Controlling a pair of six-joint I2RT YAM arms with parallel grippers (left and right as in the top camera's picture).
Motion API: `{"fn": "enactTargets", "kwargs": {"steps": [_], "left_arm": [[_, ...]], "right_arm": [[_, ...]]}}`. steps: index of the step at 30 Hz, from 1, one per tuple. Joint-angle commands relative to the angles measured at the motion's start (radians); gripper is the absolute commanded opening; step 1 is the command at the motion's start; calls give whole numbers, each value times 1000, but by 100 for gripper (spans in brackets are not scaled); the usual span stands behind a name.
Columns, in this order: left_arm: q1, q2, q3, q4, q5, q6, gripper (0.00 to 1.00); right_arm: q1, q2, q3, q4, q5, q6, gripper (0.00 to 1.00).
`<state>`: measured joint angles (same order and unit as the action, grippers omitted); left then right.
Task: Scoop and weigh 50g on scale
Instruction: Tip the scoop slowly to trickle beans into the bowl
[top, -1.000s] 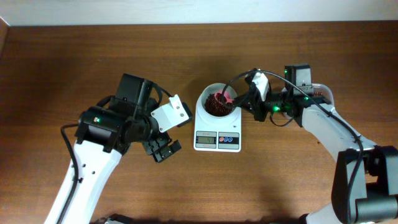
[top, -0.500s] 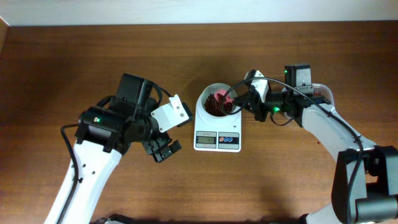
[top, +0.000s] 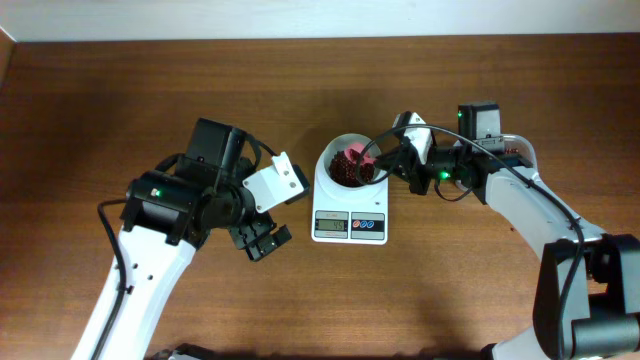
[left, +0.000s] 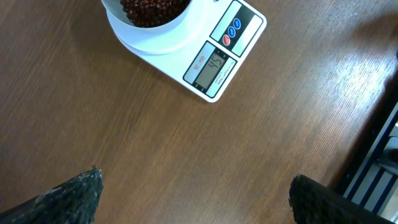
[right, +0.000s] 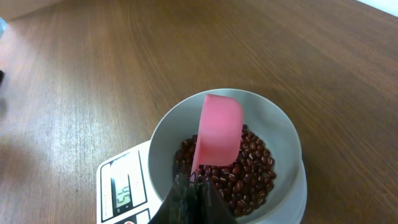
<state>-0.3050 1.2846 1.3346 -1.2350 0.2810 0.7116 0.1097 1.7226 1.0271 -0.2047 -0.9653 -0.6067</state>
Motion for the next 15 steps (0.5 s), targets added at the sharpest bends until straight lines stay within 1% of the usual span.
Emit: {"fn": "enactTargets", "kwargs": {"steps": [1, 2, 5, 15], "left_arm": [[6, -9, 18, -1, 11, 13, 99], [6, -9, 18, -1, 11, 13, 99], [6, -9, 18, -1, 11, 13, 99], [6, -9, 18, -1, 11, 13, 99]], "right_arm": [[3, -9, -7, 8, -32, -10, 4], [1, -9, -7, 9, -67, -11, 4], [3, -1, -7, 42, 45, -10, 4], [3, -1, -7, 38, 24, -7, 4]]}}
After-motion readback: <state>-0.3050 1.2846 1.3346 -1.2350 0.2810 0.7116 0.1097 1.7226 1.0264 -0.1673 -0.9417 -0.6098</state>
